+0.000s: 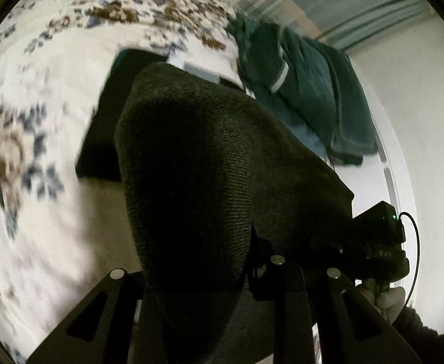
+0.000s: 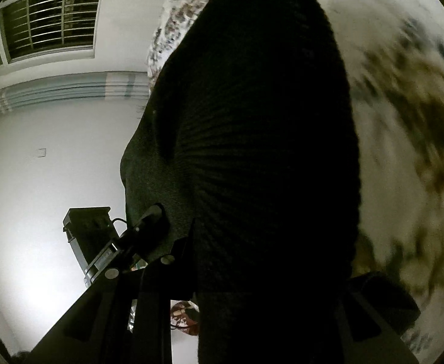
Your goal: Fold small clothes
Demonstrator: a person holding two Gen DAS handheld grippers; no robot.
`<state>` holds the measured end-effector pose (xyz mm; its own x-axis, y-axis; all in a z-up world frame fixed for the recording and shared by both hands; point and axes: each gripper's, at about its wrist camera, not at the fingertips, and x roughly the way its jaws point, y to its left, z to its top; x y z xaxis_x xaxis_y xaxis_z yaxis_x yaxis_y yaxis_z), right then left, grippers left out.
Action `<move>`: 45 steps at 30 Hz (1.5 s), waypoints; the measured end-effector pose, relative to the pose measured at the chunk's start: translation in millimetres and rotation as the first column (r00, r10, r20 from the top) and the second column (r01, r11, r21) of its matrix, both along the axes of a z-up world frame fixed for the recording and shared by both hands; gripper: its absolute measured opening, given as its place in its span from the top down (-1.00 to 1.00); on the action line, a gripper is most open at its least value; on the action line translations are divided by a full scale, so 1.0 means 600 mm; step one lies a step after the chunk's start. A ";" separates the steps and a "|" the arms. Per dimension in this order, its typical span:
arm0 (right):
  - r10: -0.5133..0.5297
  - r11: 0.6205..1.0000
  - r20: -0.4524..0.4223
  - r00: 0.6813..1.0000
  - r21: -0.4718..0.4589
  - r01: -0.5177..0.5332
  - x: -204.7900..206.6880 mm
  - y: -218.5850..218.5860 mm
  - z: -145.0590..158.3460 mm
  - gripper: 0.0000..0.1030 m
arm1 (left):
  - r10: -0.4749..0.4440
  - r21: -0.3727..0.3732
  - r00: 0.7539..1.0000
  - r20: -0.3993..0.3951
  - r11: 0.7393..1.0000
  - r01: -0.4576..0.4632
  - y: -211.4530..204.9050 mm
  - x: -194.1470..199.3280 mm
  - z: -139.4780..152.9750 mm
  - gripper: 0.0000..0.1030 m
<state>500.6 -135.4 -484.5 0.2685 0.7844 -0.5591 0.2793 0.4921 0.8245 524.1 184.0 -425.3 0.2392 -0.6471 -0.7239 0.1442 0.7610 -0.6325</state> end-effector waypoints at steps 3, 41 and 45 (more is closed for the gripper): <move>0.007 1.000 0.018 1.000 -0.006 -0.007 0.083 -0.004 0.000 0.50 | 0.031 -0.001 0.999 0.011 1.000 -0.031 0.016 0.077 -0.009 0.62; 0.091 0.461 0.018 0.996 -0.887 -0.026 0.133 0.077 0.100 -0.99 | 0.177 0.556 0.975 0.131 0.801 -0.220 0.022 0.107 -0.022 -1.00; 0.106 0.437 0.056 0.993 -0.900 0.004 0.056 0.091 0.157 -0.99 | 0.165 0.582 0.971 0.170 0.779 -0.234 0.004 0.040 0.023 -0.99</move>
